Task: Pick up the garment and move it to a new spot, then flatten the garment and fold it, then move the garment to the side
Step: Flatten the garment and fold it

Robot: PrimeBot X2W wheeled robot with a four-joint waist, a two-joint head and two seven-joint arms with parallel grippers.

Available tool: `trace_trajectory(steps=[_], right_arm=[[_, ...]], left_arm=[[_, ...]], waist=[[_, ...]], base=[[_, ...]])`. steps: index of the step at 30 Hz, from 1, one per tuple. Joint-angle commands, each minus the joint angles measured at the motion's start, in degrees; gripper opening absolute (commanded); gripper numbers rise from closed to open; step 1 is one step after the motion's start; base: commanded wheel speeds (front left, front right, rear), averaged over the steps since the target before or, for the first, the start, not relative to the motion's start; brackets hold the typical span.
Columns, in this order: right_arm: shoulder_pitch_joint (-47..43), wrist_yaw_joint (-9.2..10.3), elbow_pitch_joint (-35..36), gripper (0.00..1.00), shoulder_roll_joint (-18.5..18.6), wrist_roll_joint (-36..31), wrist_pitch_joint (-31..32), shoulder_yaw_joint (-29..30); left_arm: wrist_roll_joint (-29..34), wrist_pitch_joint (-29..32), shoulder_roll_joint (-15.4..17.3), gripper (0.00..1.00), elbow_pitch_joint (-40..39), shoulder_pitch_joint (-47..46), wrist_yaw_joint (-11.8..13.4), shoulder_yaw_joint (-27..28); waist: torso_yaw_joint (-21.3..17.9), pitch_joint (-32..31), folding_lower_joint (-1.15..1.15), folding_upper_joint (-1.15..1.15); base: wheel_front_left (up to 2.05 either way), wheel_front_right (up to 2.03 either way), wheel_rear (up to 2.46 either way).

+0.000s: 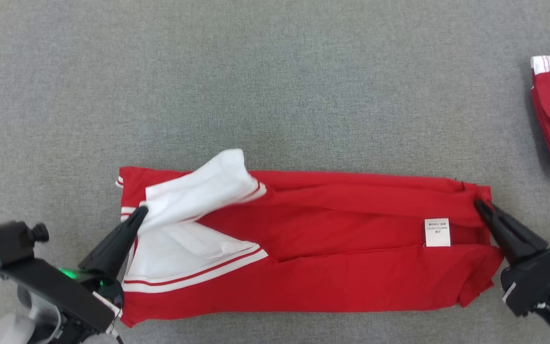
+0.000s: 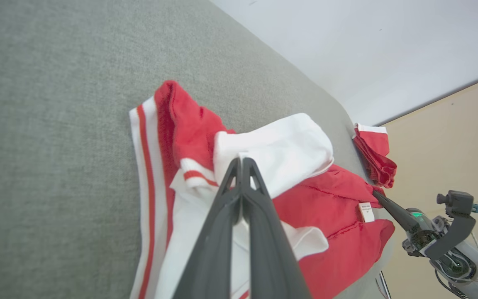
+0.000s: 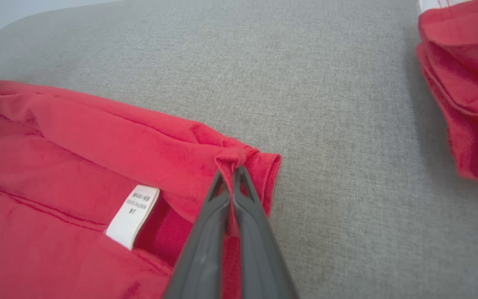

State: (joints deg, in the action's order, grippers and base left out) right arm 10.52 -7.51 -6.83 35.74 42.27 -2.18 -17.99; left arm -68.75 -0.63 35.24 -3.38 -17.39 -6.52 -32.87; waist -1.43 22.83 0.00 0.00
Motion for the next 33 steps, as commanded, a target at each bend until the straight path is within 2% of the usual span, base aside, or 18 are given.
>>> trace_trajectory(steps=[1, 3, 4, 5, 6, 7, 16, 18, 21, 25, 26, 29, 30, 33], right_arm=[[-1.0, 0.06, -0.1, 0.00, 0.0, 0.5, 0.1, -0.1], [-1.3, 0.06, 0.1, 0.00, 0.0, 0.7, 0.1, -0.5], [-1.8, 0.06, 0.0, 0.10, -0.2, 1.3, 0.6, -0.8], [-2.0, 0.06, 0.0, 0.43, 0.1, 0.8, 0.7, -1.2], [-2.2, 0.06, -0.1, 0.69, 0.1, 1.0, 0.8, -1.2], [-2.6, 0.06, -0.4, 1.00, -0.1, 1.1, 0.9, -1.1], [-6.0, 0.05, -1.5, 1.00, -3.2, -0.3, -1.2, 1.0], [-6.8, 0.06, -1.2, 1.00, -4.4, -0.3, -2.5, 2.6], [-8.1, 0.05, 0.9, 1.00, -6.9, 0.8, -5.1, 5.4], [-9.1, 0.05, 2.6, 1.00, -10.0, -0.3, -7.1, 9.4], [-8.9, 0.06, 2.9, 1.00, -11.6, -1.6, -7.8, 11.4], [-7.8, 0.06, 3.2, 1.00, -14.5, -4.1, -8.4, 14.1], [-7.8, 0.06, 3.2, 1.00, -14.5, -4.1, -8.4, 14.1], [-6.9, 0.06, 3.1, 1.00, -17.5, -7.2, -8.7, 16.4]], left_arm=[[-0.5, -0.4, 0.0, 0.00, 0.8, 1.1, -0.1, -0.1], [-1.1, -0.5, -0.5, 0.00, 1.9, 1.6, 0.2, -0.2], [-1.7, -0.5, -0.9, 0.18, 2.7, 2.0, 0.5, -0.1], [-1.8, -0.9, -1.1, 0.73, 3.3, 2.3, 0.9, 0.1], [-1.6, -1.1, -1.1, 1.00, 3.9, 2.4, 1.2, 0.3], [-1.6, -1.4, -1.4, 1.00, 4.4, 2.7, 1.4, 0.1], [0.8, -7.3, -3.4, 1.00, 7.4, 4.8, 2.6, 1.0], [3.3, -9.5, -3.1, 1.00, 8.0, 5.2, 4.5, 1.3], [6.8, -12.5, -4.0, 1.00, 8.0, 5.4, 8.8, 2.8], [11.2, -14.1, -5.7, 1.00, 6.1, 5.5, 14.1, 5.0], [13.5, -14.2, -7.0, 1.00, 4.9, 5.3, 16.0, 5.9], [17.2, -14.5, -8.4, 1.00, 3.6, 4.9, 18.8, 7.1], [17.2, -14.5, -8.4, 1.00, 3.6, 4.9, 18.8, 7.1], [21.4, -14.6, -10.4, 1.00, 2.4, 4.0, 20.7, 7.7]], waist=[[0.0, -0.3, 0.00, 0.00], [-0.1, -0.5, 0.00, 0.00], [-0.2, -0.7, 0.00, 0.00], [-0.3, -0.8, 0.00, 0.00], [-0.4, -1.0, 0.00, 0.00], [-0.4, -1.2, 0.00, 0.00], [-0.4, -3.3, 0.00, 0.00], [-0.3, -3.9, 0.00, 0.00], [-0.2, -4.9, 0.00, 0.00], [-0.2, -6.3, 0.00, 0.00], [-0.3, -7.2, 0.00, 0.00], [-0.3, -8.3, 0.00, 0.00], [-0.3, -8.3, 0.00, 0.00], [-0.2, -9.6, 0.00, 0.00]], base=[[0.00, 0.00, 0.00], [0.00, 0.00, 0.00], [0.00, 0.00, 0.00], [0.00, 0.00, 0.00], [0.00, 0.00, 0.00], [0.00, 0.00, 0.00], [0.00, 0.00, 0.00], [0.00, 0.00, 0.00], [0.00, 0.00, 0.00], [0.00, 0.00, 0.00], [0.00, 0.00, 0.00], [0.00, 0.00, 0.00], [0.00, 0.00, 0.00], [0.00, 0.00, 0.00]])
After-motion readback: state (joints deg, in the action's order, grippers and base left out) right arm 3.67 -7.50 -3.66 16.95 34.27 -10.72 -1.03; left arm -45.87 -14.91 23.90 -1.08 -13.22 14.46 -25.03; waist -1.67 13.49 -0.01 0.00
